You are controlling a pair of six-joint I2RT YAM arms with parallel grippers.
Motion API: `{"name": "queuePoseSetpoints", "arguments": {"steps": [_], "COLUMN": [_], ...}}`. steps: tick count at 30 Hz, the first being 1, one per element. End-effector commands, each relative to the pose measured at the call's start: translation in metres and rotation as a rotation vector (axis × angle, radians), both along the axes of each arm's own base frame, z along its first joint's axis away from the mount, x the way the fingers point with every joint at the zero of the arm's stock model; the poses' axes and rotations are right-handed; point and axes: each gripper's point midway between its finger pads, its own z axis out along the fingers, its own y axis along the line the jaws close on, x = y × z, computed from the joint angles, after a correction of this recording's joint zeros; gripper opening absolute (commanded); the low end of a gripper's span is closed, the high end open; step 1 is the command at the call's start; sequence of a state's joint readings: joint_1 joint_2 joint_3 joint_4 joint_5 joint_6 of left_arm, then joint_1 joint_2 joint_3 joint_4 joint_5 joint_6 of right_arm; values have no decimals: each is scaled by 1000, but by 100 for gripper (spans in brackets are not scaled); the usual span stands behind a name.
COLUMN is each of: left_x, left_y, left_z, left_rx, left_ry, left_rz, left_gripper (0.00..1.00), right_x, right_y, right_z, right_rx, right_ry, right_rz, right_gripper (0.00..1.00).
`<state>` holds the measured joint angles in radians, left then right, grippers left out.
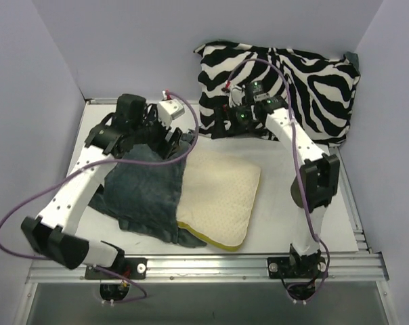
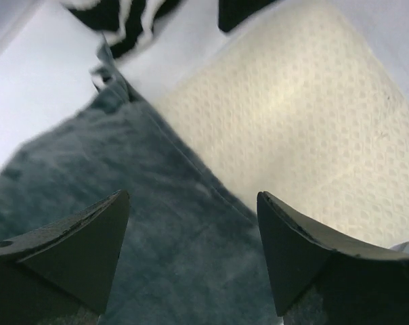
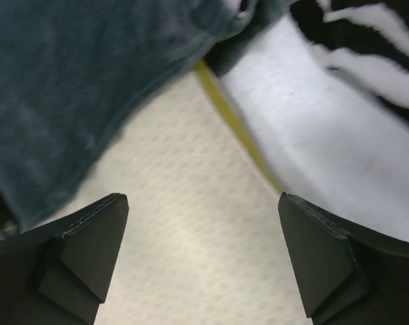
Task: Put the pillow into the pillowcase
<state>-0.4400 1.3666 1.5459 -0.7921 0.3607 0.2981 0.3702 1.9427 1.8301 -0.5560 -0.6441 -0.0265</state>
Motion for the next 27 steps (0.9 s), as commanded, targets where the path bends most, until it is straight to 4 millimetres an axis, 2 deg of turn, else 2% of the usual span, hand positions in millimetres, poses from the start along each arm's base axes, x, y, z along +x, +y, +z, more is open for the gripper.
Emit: {"name": "queuePoseSetpoints", "arguments": {"steps": [1, 3, 4, 5, 6, 7, 8, 9, 10, 11, 12, 13, 14, 15, 16, 17, 18, 19, 20, 21, 22, 24, 25, 27], "left_x": [15, 32, 48, 61, 72, 89, 101, 116, 124, 134, 147, 161, 168, 179, 186, 184, 185, 183, 178, 175, 173, 175, 178, 182], "left_y": [-9, -12, -12, -14, -15, -18, -25, -32, -38, -43, -49, -54, -56, -60, -62, -60, -60, -61, -59, -59, -55, -52, -50, -47], "left_z": [-1, -11, -30, -28, -31, -52, -42, -65, -70, -72, -62, -85, -91, -79, -103, -111, -115, -123, -130, -134, -143, -153, -165, -176], "left_rx": [-36, -20, -2, -10, -11, -13, -41, -25, -32, -41, -63, -52, -47, -58, -26, -5, 5, 22, 44, 57, 88, 127, 154, 185], "left_ry": [80, 104, 154, 145, 155, 210, 193, 237, 250, 253, 226, 268, 275, 239, 269, 296, 305, 315, 336, 339, 343, 334, 341, 346], "left_rz": [27, 43, 86, 108, 124, 164, 166, 172, 181, 188, 193, 211, 215, 212, 205, 200, 191, 167, 162, 153, 143, 147, 152, 162], "left_gripper": [85, 86, 86, 86, 84, 84, 83, 83, 81, 80, 79, 75, 73, 71, 69, 69, 69, 70, 72, 73, 75, 79, 80, 83], "right_x": [-12, -22, -29, -36, -52, -58, -64, -68, -68, -68, -67, -69, -72, -70, -65, -80, -82, -76, -87, -80, -79, -90, -84, -87], "right_y": [-30, -31, -33, -33, -31, -29, -23, -22, -16, -15, -13, -7, -5, -6, -1, -1, -1, 1, 0, 5, 3, 4, 6, 7], "right_z": [-78, -96, -106, -113, -124, -130, -134, -140, -147, -150, -152, -154, -155, -145, -146, -156, -157, -147, -155, -143, -142, -149, -142, -145], "right_rx": [-303, -355, -384, -390, -401, -396, -376, -375, -370, -364, -360, -354, -361, -384, -388, -416, -431, -434, -454, -439, -468, -500, -511, -543], "right_ry": [149, 170, 194, 209, 248, 263, 279, 287, 273, 267, 252, 204, 169, 87, 1, -15, -48, -126, -134, -213, -256, -307, -367, -406], "right_rz": [44, 95, 111, 137, 167, 184, 207, 218, 222, 221, 222, 241, 265, 275, 305, 345, 357, 354, 373, 361, 356, 404, 391, 427], "right_gripper": [100, 100, 100, 100, 100, 97, 93, 85, 65, 55, 44, 33, 16, 7, 0, 0, 0, 0, 0, 0, 0, 0, 0, 0]}}
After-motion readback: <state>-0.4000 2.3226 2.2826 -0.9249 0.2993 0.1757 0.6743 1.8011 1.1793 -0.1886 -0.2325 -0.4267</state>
